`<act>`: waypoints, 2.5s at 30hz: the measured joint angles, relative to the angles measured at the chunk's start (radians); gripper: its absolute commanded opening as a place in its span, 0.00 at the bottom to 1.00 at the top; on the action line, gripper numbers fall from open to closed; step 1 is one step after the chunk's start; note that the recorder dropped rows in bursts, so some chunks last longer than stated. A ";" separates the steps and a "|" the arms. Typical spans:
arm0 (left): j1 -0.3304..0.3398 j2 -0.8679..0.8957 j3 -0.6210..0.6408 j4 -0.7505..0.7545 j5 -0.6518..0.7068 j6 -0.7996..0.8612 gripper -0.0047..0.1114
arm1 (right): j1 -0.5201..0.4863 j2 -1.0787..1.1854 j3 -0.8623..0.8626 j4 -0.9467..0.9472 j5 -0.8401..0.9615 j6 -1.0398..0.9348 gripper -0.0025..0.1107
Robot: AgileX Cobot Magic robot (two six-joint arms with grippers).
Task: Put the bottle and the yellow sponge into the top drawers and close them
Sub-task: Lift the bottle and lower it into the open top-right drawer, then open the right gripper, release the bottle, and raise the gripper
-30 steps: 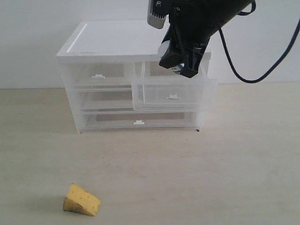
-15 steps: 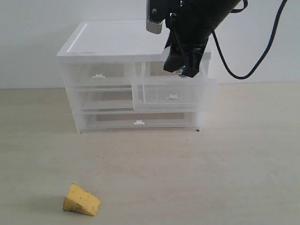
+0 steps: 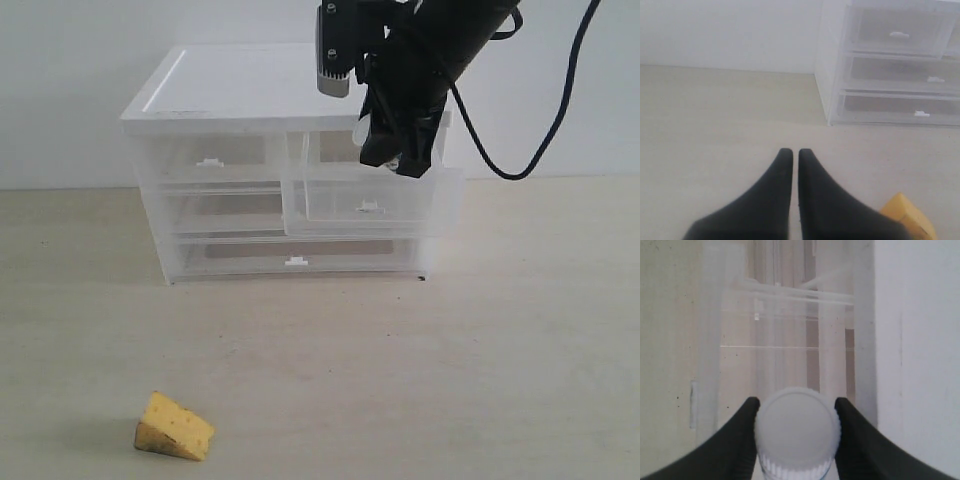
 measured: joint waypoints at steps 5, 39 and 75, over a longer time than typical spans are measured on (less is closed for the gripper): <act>0.000 0.000 0.000 0.000 0.000 0.000 0.08 | 0.000 0.000 0.000 0.000 0.000 0.000 0.03; 0.000 0.000 0.000 0.000 0.000 0.000 0.08 | -0.002 -0.081 0.000 -0.007 -0.077 0.270 0.36; 0.000 0.000 0.000 0.000 0.000 0.000 0.08 | -0.004 -0.022 0.000 -0.302 0.078 0.894 0.02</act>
